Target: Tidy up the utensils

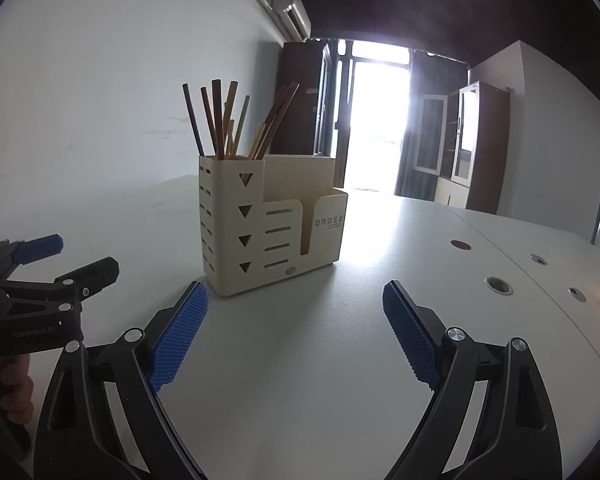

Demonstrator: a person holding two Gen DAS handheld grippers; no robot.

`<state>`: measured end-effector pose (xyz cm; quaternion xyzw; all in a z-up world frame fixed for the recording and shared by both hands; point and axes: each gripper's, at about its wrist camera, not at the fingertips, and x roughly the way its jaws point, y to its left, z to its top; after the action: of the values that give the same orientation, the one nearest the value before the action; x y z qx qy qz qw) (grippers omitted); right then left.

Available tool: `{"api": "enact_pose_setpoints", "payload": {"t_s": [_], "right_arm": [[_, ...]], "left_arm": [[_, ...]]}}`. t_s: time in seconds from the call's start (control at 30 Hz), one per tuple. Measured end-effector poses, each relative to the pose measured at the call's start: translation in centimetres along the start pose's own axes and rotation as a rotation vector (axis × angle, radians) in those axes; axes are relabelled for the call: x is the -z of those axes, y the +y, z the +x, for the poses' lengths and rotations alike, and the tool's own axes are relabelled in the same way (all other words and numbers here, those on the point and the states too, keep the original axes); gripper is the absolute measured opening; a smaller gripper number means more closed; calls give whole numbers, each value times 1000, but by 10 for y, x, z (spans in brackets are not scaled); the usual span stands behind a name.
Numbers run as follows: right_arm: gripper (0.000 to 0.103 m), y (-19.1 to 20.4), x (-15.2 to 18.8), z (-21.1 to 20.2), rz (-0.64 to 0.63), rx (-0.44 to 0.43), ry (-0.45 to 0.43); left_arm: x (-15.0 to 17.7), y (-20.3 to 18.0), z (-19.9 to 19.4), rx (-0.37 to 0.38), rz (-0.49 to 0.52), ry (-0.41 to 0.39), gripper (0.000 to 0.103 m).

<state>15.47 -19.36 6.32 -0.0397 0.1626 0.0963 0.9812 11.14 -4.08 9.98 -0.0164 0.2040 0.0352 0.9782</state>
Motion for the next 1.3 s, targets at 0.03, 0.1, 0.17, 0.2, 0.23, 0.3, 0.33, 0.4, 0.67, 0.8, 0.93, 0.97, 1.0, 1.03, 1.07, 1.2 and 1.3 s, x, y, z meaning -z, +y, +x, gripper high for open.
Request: {"api": "enact_pose_setpoints", "payload": {"t_s": [0.03, 0.1, 0.17, 0.2, 0.23, 0.3, 0.33, 0.4, 0.67, 0.8, 0.93, 0.97, 1.0, 1.03, 1.07, 1.2, 1.3], "right_arm": [[90, 0, 1, -1, 3, -7, -3], [90, 2, 2, -1, 0, -13, -5], [90, 4, 4, 1, -7, -21, -2], [90, 6, 4, 2, -9, -22, 7], [90, 6, 4, 3, -8, -24, 12], [90, 5, 4, 1, 2, -27, 2], [90, 4, 4, 1, 6, -29, -1], [90, 3, 4, 1, 12, -32, 1], [90, 4, 4, 2, 10, -46, 9], [90, 5, 4, 3, 8, -49, 13], [90, 4, 4, 3, 12, -48, 14], [90, 4, 4, 3, 13, -47, 14], [90, 4, 4, 3, 13, -45, 14], [90, 4, 4, 3, 13, -43, 13], [90, 4, 4, 3, 13, -42, 12], [90, 5, 4, 2, 7, -37, 5], [90, 5, 4, 1, 4, -36, 2]], "left_arm": [[1, -2, 0, -2, 11, -3, 97], [2, -3, -1, -19, 20, -20, 97], [1, -3, -1, -24, 19, -20, 97], [1, -3, 0, -26, 19, -14, 97], [1, -3, -1, -28, 15, -14, 97], [1, -2, -4, -33, 10, -32, 97], [2, -3, -7, -31, 14, -43, 97], [2, -6, -12, -33, 28, -69, 97], [3, -7, -18, -45, 20, -91, 97], [3, -7, -19, -48, 19, -92, 97], [3, -8, -20, -44, 26, -99, 97], [4, -9, -20, -46, 24, -99, 97], [4, -8, -20, -49, 21, -97, 97], [4, -7, -20, -48, 18, -94, 97], [4, -7, -20, -49, 15, -92, 97], [4, -5, -18, -48, 10, -84, 97], [4, -5, -17, -43, 11, -78, 97]]}}
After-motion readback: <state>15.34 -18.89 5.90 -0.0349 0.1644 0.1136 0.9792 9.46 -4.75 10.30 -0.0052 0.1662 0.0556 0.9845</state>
